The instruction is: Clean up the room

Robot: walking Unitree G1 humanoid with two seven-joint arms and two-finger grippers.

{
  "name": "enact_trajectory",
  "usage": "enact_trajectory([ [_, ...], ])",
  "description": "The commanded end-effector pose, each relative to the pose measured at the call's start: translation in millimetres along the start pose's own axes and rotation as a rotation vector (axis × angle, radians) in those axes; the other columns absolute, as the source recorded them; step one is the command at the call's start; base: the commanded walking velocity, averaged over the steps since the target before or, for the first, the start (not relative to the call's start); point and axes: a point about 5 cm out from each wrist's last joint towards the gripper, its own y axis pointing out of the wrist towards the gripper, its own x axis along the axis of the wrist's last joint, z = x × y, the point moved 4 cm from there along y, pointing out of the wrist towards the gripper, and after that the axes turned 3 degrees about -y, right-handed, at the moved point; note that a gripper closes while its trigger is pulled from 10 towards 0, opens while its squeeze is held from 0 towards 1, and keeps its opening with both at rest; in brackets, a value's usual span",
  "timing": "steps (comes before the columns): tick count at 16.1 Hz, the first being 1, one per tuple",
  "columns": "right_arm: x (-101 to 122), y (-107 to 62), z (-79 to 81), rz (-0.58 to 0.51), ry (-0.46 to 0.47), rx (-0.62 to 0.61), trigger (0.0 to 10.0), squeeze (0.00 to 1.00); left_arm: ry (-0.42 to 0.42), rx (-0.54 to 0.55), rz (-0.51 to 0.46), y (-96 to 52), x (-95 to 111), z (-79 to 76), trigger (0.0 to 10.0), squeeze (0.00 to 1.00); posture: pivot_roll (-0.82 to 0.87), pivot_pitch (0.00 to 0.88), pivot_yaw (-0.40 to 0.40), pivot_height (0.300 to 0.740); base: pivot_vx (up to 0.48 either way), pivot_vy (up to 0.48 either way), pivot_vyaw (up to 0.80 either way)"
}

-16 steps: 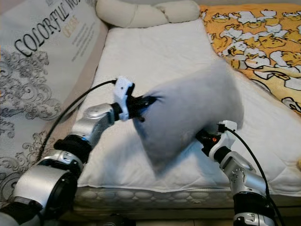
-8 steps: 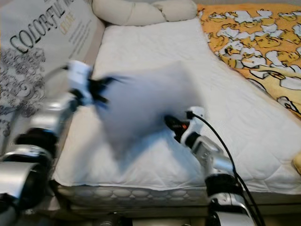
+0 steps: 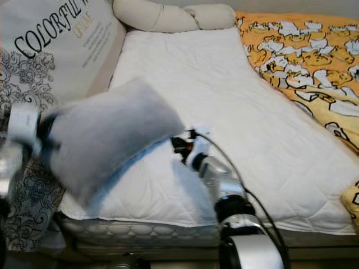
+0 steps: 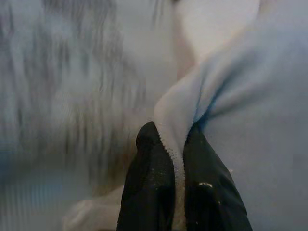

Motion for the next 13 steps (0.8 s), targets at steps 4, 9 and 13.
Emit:
enact_trajectory([
  [4,-4,5.6,7.9,0.005,-0.009,0.018,10.0,0.00,-0.033,-0.032,0.203,-24.0,-51,1.0,0.0,0.00,0.14,0.000,0.021,0.740,0.000,0.000,0.00],
  [9,-5,0.1,-3.1,0.014,-0.018,0.012,10.0,0.00,-0.289,-0.534,0.273,-52.1,-38,-84.4,0.0,0.00,0.16,0.000,0.006,0.740,0.000,0.000,0.00],
  [13,-1,-0.6,-8.9,0.006,-0.020,-0.006,10.0,0.00,-0.299,-0.498,0.226,-33.7,-12,-92.4,0.0,0.00,0.16,0.000,0.009,0.740,0.000,0.000,0.00],
])
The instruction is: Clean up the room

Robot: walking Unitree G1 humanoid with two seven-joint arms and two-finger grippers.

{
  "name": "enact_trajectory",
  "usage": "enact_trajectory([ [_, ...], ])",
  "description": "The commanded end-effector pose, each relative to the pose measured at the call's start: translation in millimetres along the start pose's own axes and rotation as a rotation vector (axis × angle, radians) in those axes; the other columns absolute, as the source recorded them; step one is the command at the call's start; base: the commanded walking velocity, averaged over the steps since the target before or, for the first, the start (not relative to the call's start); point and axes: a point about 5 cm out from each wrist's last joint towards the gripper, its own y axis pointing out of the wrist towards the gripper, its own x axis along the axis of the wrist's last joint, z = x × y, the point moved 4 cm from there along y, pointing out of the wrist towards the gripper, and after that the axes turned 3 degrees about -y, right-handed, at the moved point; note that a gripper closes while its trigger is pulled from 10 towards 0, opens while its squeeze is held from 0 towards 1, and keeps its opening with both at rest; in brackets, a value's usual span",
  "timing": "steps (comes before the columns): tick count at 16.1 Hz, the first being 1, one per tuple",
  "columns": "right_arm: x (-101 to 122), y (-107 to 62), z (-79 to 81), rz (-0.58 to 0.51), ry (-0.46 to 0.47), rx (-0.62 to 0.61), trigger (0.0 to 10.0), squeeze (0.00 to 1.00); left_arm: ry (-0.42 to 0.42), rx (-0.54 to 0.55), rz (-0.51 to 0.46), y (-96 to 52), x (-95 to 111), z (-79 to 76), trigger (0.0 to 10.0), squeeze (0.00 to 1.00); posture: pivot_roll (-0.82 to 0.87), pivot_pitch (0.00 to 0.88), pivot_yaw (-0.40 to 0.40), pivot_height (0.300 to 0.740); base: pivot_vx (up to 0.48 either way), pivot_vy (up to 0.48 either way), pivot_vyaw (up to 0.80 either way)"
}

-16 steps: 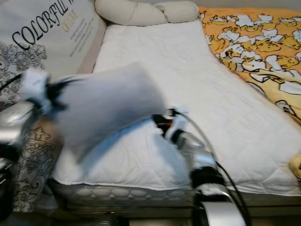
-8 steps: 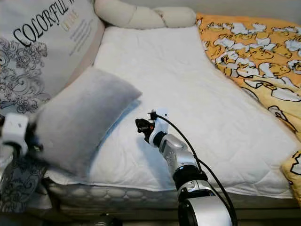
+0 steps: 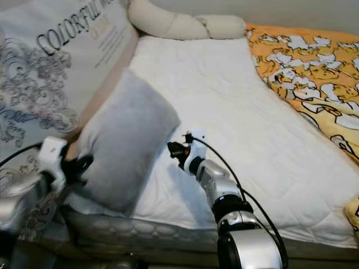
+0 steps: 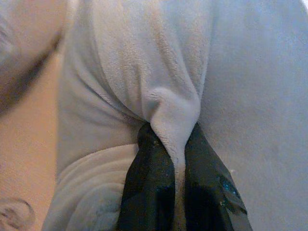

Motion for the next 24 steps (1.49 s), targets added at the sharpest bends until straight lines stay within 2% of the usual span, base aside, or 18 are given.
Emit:
enact_trajectory([
  [1,4,0.3,-1.8,-0.007,-0.008,-0.005,10.0,0.00,0.009,0.021,0.012,2.9,-2,1.2,0.0,0.00,0.16,0.000,0.012,0.740,0.000,0.000,0.00],
  [2,5,0.3,-0.9,-0.012,-0.014,0.001,10.0,0.00,0.017,0.102,-0.031,5.8,11,12.2,2.0,0.00,0.15,0.000,0.019,0.740,0.000,0.000,0.00],
  [3,5,-0.6,0.7,-0.014,-0.033,0.019,10.0,0.00,0.074,0.206,-0.059,3.7,24,26.4,10.0,0.00,0.14,0.000,0.027,0.740,0.000,0.000,0.00],
  [4,4,-1.6,3.1,-0.012,-0.050,0.048,10.0,0.00,0.108,0.236,-0.074,0.5,30,32.4,10.0,0.89,0.14,0.000,0.030,0.740,0.000,0.000,0.00],
  [5,2,-6.9,5.8,-0.003,-0.087,0.109,10.0,0.00,0.152,0.243,-0.103,-6.2,40,36.2,10.0,1.00,0.14,0.000,0.033,0.740,0.000,0.000,0.00],
  [6,3,-9.9,4.2,-0.004,-0.097,0.117,10.0,0.00,0.169,0.241,-0.117,-8.5,44,36.3,10.0,1.00,0.14,0.000,0.034,0.740,0.000,0.000,0.00],
  [8,7,-23.8,-10.7,-0.027,-0.114,0.084,10.0,0.00,0.208,0.239,-0.204,-15.7,65,33.5,10.0,1.00,0.14,0.000,0.035,0.740,0.000,0.000,0.00],
  [9,10,-37.5,-23.3,-0.050,-0.112,0.046,10.0,0.00,0.220,0.240,-0.299,-20.6,85,29.1,10.0,1.00,0.14,0.000,0.034,0.740,0.000,0.000,0.00],
  [10,10,-45.2,-28.7,-0.058,-0.117,0.029,10.0,0.00,0.229,0.240,-0.353,-22.8,97,26.3,10.0,0.76,0.14,0.000,0.034,0.740,0.000,0.000,0.00],
  [11,10,-48.8,-30.8,-0.060,-0.122,0.022,10.0,0.00,0.233,0.241,-0.376,-23.8,103,25.1,10.0,0.48,0.14,0.000,0.034,0.740,0.000,0.000,0.00],
  [12,11,-54.6,-33.8,-0.066,-0.127,0.007,10.0,0.00,0.239,0.242,-0.416,-25.4,112,23.2,10.0,0.00,0.14,0.000,0.035,0.740,0.000,0.000,0.00],
  [13,13,-66.3,-38.7,-0.077,-0.138,-0.022,10.0,0.00,0.247,0.247,-0.488,-28.2,129,18.5,10.0,0.00,0.13,0.000,0.040,0.740,0.000,0.000,0.00],
  [14,14,-74.4,-39.9,-0.082,-0.148,-0.039,10.0,0.00,0.248,0.242,-0.504,-27.3,135,13.7,10.0,0.00,0.12,0.000,0.044,0.740,0.000,0.000,0.00],
  [15,15,-80.5,-38.4,-0.078,-0.169,-0.050,10.0,0.00,0.254,0.202,-0.461,-21.0,127,5.0,10.0,0.00,0.11,0.000,0.047,0.740,0.000,0.000,0.00],
  [16,15,-86.6,-34.9,-0.081,-0.181,-0.065,10.0,0.00,0.220,0.124,-0.402,-12.7,108,-10.8,10.0,0.00,0.10,0.000,0.048,0.740,0.000,0.000,0.00],
  [19,13,-92.9,-36.6,-0.107,-0.160,-0.168,10.0,0.00,0.145,0.124,-0.409,-10.1,88,-28.9,10.0,0.00,0.08,0.000,0.048,0.740,0.000,0.000,0.00],
  [21,2,-97.4,-33.6,-0.099,-0.168,-0.236,10.0,0.00,0.128,0.102,-0.381,-7.0,67,-52.6,10.0,0.00,0.08,0.000,0.040,0.740,0.000,0.000,0.00],
  [24,1,-99.7,-25.8,-0.100,-0.141,-0.251,10.0,0.00,0.151,0.125,-0.345,-4.2,57,-56.4,10.0,0.00,0.07,0.000,0.037,0.740,0.000,0.000,0.00],
])
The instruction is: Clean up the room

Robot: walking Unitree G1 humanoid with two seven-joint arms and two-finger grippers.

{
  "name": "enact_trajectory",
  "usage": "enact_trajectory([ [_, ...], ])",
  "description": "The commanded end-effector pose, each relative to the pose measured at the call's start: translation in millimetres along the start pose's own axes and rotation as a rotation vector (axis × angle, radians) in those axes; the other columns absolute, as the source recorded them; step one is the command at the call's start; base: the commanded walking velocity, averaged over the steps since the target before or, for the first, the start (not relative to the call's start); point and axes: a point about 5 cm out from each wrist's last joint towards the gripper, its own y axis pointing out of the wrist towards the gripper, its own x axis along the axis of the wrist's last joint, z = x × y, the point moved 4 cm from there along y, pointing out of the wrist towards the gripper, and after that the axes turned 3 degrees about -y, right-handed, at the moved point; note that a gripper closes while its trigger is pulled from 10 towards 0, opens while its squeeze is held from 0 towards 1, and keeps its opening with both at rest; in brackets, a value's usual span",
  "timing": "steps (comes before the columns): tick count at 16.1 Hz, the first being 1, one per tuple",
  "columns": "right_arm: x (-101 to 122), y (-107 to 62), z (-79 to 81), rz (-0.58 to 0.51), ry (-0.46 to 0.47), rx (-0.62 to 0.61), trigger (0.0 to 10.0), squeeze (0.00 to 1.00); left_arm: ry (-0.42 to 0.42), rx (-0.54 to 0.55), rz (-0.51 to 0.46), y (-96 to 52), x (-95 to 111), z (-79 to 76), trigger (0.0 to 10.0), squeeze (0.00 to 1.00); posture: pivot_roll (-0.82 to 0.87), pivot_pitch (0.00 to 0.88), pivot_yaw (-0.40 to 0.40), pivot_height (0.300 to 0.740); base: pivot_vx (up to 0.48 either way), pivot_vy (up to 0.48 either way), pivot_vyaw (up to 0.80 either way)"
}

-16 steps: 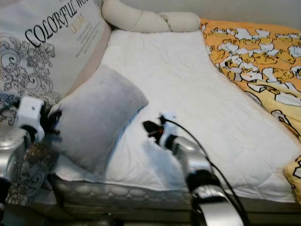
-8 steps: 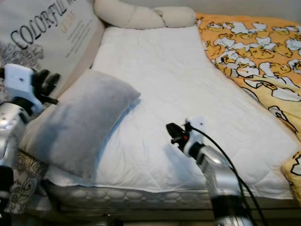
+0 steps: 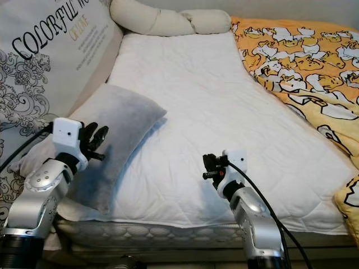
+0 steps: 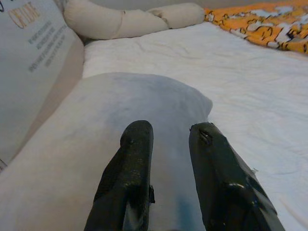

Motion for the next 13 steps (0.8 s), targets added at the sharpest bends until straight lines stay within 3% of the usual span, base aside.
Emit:
enact_trajectory([
  [1,6,0.6,4.6,-0.007,-0.015,0.000,10.0,0.00,0.031,0.000,0.019,4.2,0,-1.0,10.0,0.00,0.07,0.000,0.042,0.740,0.000,0.000,0.00],
  [3,6,0.7,6.9,0.001,-0.044,0.009,10.0,0.00,0.002,-0.042,0.021,5.0,2,-5.5,10.0,0.00,0.06,0.000,0.048,0.740,0.000,0.000,0.00],
  [4,6,0.2,6.3,0.006,-0.045,0.009,10.0,0.00,-0.036,-0.087,0.030,3.2,0,-9.4,10.0,0.96,0.06,0.000,0.050,0.740,0.000,0.000,0.00],
  [5,6,-0.9,5.0,0.014,-0.050,0.007,10.0,0.00,-0.050,-0.119,0.033,0.9,0,-11.4,10.0,1.00,0.06,0.000,0.049,0.740,0.000,0.000,0.00],
  [8,4,-4.0,1.6,0.029,-0.054,-0.005,10.0,0.00,0.010,-0.066,0.047,2.5,-2,-6.5,10.0,1.00,0.06,0.000,0.044,0.740,0.000,0.000,0.00],
  [10,3,-4.8,1.5,0.034,-0.047,-0.011,10.0,0.00,0.018,-0.052,0.039,1.8,-1,-6.8,10.0,0.00,0.06,0.000,0.040,0.740,0.000,0.000,0.00],
  [13,2,-3.6,2.8,0.043,-0.041,-0.009,10.0,0.00,0.016,-0.052,0.038,0.9,-1,-8.6,10.0,0.00,0.07,0.000,0.036,0.740,0.000,0.389,0.00],
])
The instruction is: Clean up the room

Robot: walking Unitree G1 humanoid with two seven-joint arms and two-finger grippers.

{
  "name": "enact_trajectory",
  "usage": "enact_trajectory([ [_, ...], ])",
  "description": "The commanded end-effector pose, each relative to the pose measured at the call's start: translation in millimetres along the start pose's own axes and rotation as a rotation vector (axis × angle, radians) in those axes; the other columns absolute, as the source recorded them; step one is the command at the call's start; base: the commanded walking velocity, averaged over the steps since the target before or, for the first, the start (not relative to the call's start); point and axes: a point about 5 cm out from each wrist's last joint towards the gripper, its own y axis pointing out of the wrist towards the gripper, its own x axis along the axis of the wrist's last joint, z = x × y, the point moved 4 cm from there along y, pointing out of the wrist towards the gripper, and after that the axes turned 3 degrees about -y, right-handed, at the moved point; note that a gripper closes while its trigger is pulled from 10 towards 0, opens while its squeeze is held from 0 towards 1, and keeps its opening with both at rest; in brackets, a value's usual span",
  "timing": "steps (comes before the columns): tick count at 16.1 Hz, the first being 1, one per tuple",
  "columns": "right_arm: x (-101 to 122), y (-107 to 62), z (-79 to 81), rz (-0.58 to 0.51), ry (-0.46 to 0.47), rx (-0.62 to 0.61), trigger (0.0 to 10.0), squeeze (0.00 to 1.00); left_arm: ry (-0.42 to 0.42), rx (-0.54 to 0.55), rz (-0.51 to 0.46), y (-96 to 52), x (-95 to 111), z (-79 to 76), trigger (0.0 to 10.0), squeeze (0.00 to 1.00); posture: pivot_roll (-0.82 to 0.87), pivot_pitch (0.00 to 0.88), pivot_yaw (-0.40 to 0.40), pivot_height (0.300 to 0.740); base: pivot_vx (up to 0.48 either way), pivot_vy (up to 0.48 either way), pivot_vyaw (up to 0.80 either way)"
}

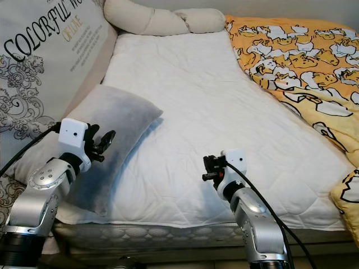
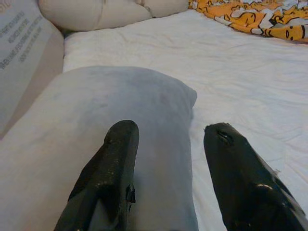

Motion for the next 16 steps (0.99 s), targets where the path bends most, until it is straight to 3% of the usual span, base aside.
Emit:
enact_trajectory([
  [1,4.5,0.8,3.1,-0.009,-0.002,0.007,10.0,0.00,0.014,0.005,-0.002,-1.4,1.7,0.6,10.0,0.00,0.07,0.000,0.036,0.740,0.000,0.405,0.00],
  [9,2.2,1.6,3.7,-0.001,0.012,0.003,10.0,0.00,0.025,0.015,0.003,-1.6,2.7,2.3,10.0,0.00,0.08,0.000,0.036,0.740,0.000,0.400,0.00],
  [11,2.1,1.7,3.5,-0.001,0.015,0.002,10.0,0.00,0.119,-0.005,0.005,-0.6,5.7,-2.5,10.0,0.00,0.08,0.000,0.037,0.740,0.000,-0.480,0.00],
  [13,3.0,1.6,0.5,-0.003,0.019,-0.006,10.0,0.00,0.046,-0.002,-0.013,-0.5,6.6,-5.6,10.0,0.00,0.08,0.000,0.037,0.740,0.000,-0.240,0.00],
  [16,4.0,0.7,-5.6,-0.005,0.019,-0.021,10.0,0.00,0.042,0.002,-0.012,0.2,7.2,-6.6,10.0,0.00,0.08,0.000,0.035,0.740,0.000,0.000,0.00],
])
